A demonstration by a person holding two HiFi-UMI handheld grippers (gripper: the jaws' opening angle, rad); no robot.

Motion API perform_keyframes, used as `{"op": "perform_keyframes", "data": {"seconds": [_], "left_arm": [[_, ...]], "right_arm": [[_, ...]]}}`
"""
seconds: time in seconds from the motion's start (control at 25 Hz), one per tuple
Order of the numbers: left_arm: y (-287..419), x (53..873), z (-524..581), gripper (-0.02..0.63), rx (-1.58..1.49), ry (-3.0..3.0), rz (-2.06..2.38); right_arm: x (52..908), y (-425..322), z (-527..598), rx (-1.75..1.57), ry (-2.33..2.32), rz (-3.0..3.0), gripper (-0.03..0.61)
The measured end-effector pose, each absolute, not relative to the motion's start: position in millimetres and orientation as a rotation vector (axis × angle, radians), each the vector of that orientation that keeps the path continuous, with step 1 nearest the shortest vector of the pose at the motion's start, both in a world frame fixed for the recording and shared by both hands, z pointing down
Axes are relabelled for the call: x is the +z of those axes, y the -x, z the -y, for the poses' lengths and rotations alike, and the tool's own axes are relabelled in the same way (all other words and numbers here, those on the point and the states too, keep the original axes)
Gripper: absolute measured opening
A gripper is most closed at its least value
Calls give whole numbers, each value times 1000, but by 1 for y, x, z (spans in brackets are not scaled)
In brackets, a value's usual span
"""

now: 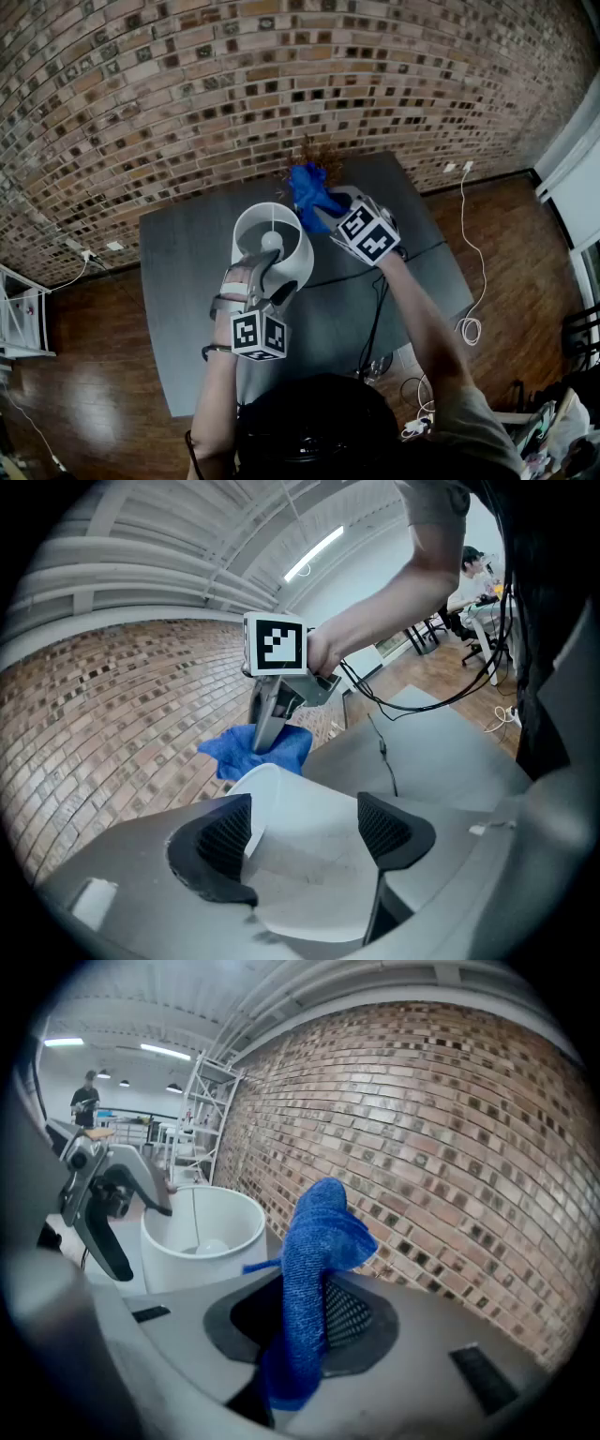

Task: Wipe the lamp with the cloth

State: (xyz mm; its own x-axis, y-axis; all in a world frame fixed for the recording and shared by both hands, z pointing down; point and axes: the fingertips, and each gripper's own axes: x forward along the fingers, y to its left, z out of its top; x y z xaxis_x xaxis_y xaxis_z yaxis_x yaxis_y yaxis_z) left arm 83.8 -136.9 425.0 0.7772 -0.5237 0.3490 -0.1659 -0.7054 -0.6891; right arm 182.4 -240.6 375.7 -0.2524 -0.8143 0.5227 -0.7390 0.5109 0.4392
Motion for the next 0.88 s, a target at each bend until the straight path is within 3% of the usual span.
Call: {"op": "perform_keyframes", "data": {"seconds": [0.16,0.28,0.64,0.88], "left_arm": [[-75,424,135,339,-717,2312,-468],[-73,422,137,339,-720,2301,-464],[-76,418,134,339,-670,2324,-458],[-73,421,134,339,-701,2283,-461]], "right_arm": [[329,-135,187,-114,-1185,2268,101],[345,-91,159,-161,-945,2205,103],[345,-102,265,-289,-982,1967,101],[344,36,252,-705,-519,2040,101]]}}
